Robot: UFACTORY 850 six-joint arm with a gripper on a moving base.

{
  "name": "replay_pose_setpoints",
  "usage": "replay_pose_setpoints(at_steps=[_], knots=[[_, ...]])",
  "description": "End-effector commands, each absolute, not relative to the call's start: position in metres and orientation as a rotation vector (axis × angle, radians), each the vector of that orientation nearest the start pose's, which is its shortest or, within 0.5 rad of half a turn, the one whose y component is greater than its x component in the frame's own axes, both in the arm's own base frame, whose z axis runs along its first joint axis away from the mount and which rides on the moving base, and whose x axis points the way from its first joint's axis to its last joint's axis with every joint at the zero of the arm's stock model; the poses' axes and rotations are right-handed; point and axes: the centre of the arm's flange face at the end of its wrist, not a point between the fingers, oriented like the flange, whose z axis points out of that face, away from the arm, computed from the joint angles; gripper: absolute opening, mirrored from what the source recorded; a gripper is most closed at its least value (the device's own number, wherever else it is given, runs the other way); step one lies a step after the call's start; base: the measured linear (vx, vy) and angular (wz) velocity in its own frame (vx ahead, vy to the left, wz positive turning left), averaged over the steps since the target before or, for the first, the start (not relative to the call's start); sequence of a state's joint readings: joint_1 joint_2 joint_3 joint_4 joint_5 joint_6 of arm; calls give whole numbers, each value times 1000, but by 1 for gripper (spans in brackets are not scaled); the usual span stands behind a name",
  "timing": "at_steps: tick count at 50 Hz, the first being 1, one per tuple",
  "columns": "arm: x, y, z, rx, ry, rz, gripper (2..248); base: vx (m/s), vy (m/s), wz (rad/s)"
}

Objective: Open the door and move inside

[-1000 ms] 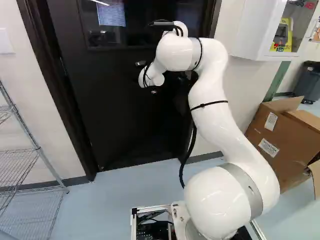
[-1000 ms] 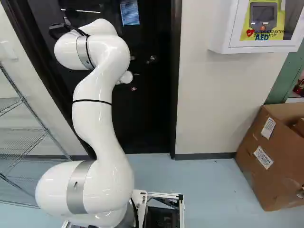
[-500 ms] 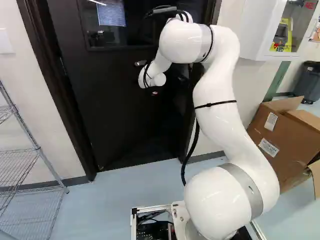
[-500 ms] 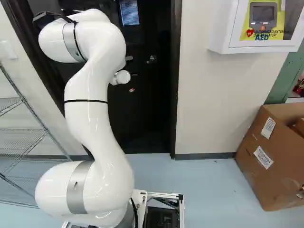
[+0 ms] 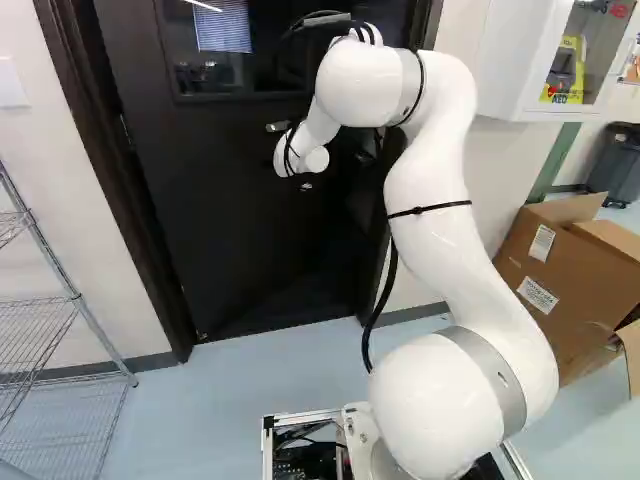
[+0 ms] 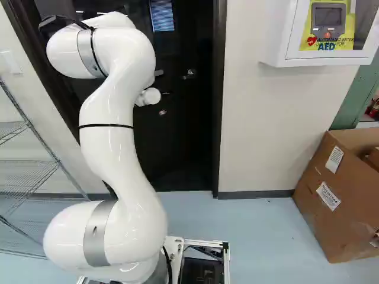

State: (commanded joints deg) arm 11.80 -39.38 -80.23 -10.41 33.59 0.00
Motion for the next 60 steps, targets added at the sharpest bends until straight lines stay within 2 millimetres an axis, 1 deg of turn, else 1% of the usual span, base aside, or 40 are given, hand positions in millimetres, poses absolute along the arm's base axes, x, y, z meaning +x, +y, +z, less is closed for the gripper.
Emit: replay_pose_setpoints(at_steps=[41, 60], knots=[[772, 215, 399, -2251, -568, -1893, 247, -2, 0, 0], [799, 241, 388, -2192, -583, -1935, 247, -1, 0, -1]])
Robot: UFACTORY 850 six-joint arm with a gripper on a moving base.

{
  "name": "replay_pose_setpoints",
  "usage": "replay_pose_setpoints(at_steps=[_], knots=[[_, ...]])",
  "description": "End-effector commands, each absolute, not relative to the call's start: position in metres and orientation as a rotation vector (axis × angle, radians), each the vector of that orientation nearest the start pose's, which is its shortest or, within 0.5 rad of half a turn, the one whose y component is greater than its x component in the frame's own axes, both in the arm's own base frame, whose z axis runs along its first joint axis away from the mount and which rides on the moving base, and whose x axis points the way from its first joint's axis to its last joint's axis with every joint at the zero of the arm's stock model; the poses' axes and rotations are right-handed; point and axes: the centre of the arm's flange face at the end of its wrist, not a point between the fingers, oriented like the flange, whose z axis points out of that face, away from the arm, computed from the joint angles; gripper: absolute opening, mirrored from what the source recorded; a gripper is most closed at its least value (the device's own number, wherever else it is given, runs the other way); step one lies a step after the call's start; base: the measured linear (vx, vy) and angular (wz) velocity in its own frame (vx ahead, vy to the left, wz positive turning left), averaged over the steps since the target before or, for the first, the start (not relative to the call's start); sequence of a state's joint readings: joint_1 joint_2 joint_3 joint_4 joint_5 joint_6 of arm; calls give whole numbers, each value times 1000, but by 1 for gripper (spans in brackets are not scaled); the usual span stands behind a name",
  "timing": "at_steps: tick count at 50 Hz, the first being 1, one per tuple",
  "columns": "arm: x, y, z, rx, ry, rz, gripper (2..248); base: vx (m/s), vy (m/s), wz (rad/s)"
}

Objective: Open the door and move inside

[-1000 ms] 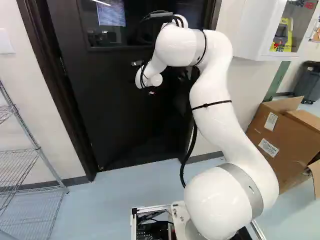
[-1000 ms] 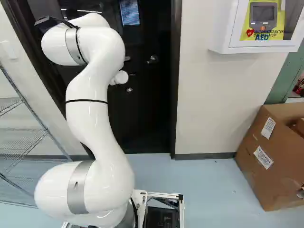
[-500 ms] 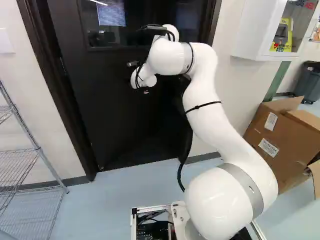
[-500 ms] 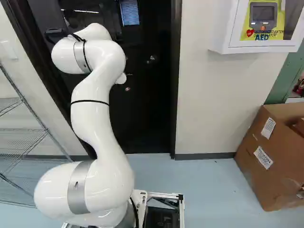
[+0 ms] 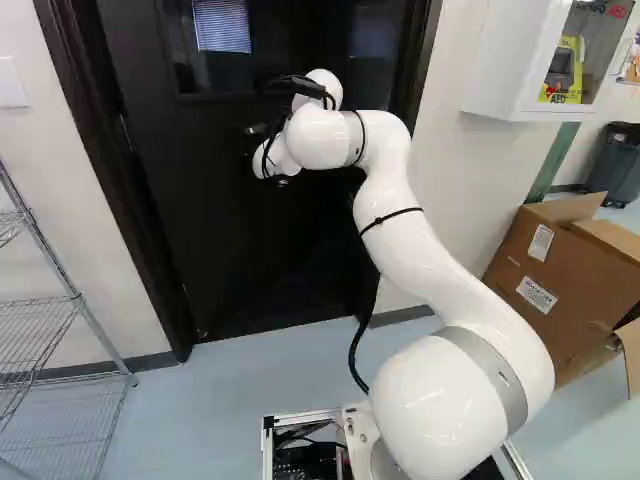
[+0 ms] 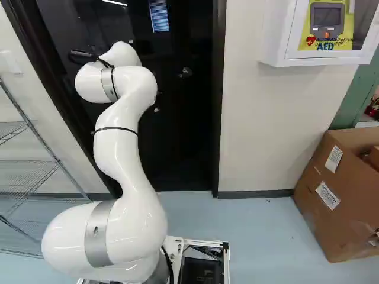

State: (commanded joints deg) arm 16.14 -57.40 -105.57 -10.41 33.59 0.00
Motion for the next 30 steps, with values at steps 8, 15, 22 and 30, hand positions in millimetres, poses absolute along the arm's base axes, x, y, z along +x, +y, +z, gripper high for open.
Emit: replay_pose_setpoints(at_steps=[8, 15, 22, 30], knots=[[800, 242, 388, -2189, -584, -1936, 247, 0, 0, 0], [791, 237, 391, -2205, -584, -1921, 247, 0, 0, 0], [779, 230, 395, -2226, -582, -1902, 247, 0, 0, 0], [766, 222, 400, -2249, -580, -1881, 247, 0, 0, 0]])
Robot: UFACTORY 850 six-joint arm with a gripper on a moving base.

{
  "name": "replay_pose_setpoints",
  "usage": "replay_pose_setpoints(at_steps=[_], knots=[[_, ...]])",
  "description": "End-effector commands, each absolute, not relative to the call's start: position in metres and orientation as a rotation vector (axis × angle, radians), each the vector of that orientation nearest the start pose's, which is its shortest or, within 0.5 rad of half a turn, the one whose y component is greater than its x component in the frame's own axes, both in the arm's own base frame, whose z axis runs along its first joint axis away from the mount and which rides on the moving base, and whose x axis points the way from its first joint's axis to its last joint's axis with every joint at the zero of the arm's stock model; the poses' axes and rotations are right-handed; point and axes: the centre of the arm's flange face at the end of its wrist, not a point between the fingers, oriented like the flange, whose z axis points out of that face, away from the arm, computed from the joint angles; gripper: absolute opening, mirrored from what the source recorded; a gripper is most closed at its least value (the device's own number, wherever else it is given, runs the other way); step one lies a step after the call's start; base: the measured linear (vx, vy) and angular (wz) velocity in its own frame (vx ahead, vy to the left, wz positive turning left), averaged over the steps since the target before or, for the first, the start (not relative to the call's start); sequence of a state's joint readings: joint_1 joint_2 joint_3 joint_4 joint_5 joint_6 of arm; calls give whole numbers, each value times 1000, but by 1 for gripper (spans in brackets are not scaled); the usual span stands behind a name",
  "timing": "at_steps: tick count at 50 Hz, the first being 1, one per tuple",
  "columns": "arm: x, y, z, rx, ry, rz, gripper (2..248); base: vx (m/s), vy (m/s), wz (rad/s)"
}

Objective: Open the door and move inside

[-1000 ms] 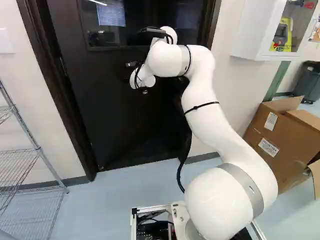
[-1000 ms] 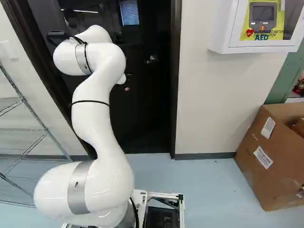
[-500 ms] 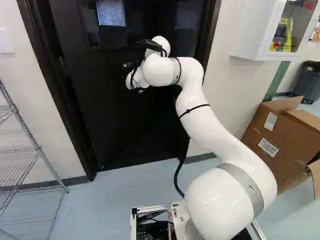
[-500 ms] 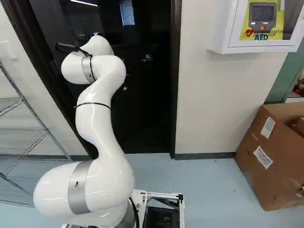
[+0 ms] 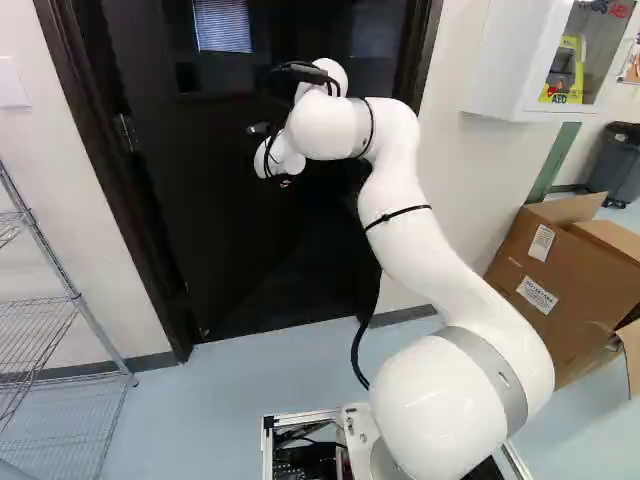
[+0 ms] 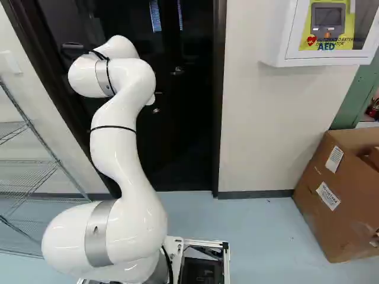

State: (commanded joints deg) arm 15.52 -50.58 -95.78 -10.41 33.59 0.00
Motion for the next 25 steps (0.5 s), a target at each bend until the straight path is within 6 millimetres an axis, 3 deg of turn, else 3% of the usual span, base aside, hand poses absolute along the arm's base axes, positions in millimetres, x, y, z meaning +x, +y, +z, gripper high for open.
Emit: replay_pose_setpoints(at_steps=[25], knots=[[721, 195, 412, -2315, -568, -1824, 247, 0, 0, 0]])
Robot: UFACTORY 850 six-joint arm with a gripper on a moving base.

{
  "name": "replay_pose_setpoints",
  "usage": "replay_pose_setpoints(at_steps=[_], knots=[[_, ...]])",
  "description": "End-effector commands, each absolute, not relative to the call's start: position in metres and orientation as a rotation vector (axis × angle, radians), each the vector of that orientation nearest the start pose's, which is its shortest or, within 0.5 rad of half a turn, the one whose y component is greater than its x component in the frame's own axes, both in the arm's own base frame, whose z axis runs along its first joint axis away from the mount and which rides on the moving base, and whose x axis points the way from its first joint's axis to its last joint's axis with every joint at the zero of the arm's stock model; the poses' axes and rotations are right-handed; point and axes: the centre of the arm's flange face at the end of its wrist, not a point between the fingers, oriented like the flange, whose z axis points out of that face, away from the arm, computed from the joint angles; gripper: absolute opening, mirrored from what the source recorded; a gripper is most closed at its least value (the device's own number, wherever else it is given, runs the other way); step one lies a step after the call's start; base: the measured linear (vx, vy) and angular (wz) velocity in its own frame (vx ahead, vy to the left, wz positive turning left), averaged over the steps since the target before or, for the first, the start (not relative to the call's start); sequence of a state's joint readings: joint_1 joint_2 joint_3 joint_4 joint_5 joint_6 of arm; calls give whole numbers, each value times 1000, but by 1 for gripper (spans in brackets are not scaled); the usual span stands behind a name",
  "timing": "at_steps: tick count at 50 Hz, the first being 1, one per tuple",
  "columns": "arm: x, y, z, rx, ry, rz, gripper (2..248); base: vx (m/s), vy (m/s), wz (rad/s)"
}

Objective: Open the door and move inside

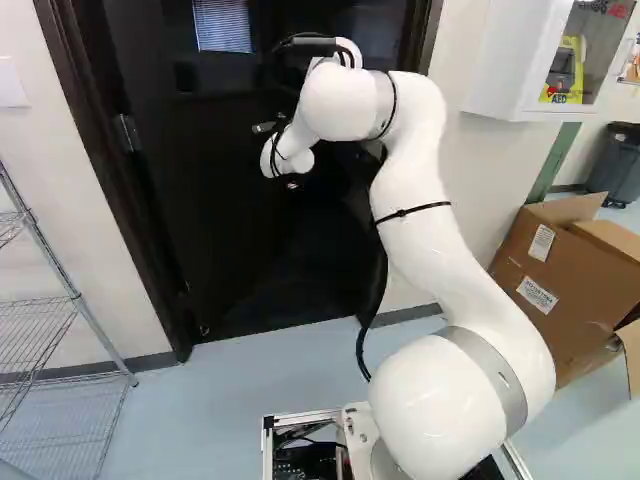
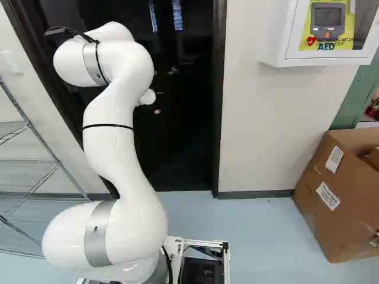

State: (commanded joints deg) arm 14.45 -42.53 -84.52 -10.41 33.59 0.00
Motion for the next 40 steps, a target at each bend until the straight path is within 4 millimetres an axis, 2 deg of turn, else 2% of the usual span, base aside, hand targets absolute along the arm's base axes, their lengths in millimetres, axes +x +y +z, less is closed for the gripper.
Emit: replay_pose_setpoints(at_steps=[24, 40], knots=[[677, 169, 422, -2372, -531, -1780, 247, 0, 0, 0], [649, 149, 427, -2417, -427, -1757, 247, 0, 0, 0]])
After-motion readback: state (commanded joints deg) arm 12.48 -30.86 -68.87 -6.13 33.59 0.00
